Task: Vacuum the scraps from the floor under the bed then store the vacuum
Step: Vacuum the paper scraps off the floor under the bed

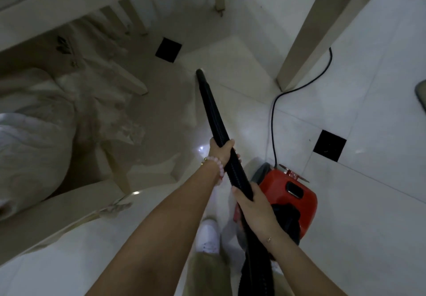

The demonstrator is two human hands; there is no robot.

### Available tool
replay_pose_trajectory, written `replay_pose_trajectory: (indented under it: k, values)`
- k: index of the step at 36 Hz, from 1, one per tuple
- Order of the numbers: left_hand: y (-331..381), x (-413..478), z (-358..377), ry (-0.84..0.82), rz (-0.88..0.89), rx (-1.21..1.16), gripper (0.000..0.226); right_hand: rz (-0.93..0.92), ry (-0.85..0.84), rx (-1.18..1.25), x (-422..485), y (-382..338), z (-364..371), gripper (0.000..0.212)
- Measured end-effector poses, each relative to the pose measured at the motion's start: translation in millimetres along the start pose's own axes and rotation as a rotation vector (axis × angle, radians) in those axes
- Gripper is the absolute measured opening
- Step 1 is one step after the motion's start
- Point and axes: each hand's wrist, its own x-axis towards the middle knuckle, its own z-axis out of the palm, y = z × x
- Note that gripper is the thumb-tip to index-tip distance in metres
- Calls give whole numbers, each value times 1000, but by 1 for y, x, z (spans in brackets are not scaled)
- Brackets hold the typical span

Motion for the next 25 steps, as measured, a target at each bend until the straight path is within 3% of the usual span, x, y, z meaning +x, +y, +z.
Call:
replay_pose_trajectory:
  k: [8, 13, 17, 22, 25]
  values:
    - [52, 56, 21, -73, 85, 157, 45, -90, 42, -17, 71, -38, -8, 26]
    - [69, 75, 27, -24, 124, 236, 70, -111, 20, -85, 101, -62, -9, 26]
    - [88, 94, 29, 31, 194, 227, 74, -98, -44, -80, 115, -83, -10, 23]
    - [113, 114, 30, 67, 254, 263, 73, -172, -61, -73, 137, -108, -12, 38]
    - [128, 106, 33, 130, 278, 317, 66, -219, -78, -91, 143, -125, -15, 26]
